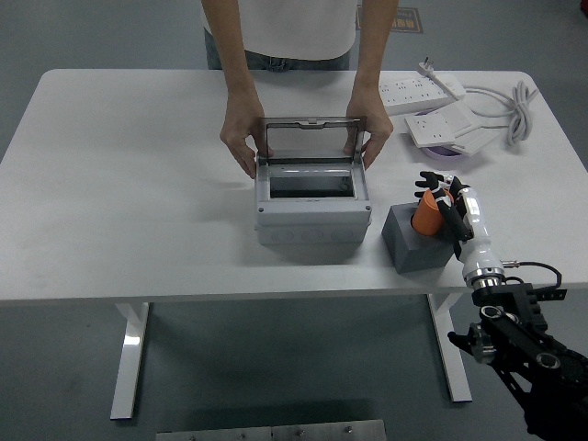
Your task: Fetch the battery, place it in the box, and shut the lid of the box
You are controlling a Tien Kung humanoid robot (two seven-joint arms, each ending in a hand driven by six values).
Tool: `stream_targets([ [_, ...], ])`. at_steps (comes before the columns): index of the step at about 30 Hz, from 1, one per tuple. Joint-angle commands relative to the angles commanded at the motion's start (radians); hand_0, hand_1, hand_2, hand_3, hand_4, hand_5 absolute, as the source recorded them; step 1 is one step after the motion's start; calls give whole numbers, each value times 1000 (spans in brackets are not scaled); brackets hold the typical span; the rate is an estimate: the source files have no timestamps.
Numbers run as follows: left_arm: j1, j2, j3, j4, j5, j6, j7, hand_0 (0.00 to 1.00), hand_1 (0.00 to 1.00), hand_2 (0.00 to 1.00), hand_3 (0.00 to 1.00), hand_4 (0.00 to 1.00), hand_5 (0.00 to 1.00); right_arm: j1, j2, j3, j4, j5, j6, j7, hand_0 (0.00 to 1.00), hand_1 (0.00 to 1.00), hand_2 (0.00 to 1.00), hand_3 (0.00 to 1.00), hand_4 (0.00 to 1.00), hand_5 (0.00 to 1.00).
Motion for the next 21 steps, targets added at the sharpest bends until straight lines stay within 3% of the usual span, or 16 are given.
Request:
stream_targets([
  [9, -2, 1, 0, 0, 1, 2, 0, 589, 685, 595, 582, 593, 29, 1, 1, -7, 1, -15, -3, -8, 620, 622, 657, 684, 998, 825],
  [10, -2, 1, 0, 0, 1, 3, 0, 588, 685, 593, 583, 590, 25, 2, 1, -7, 1, -16, -4, -8, 620, 618, 647, 680, 998, 749],
  [15, -3, 0, 0, 0, 2, 7, -2, 588, 685, 593, 583, 590, 25, 2, 1, -10, 4, -24, -16, -10, 620, 618, 647, 680, 998, 749],
  [16, -3, 0, 0, -1, 2, 7, -2, 588, 684, 593, 583, 588, 19, 2, 0, -11, 4, -26, -20, -10, 621, 618, 643, 679, 998, 613],
  [21, -4, 1, 1, 0, 1, 10, -3, 588, 684, 593, 583, 588, 19, 3, 0, -12, 4, -33, -34, -14, 621, 618, 643, 679, 998, 613],
])
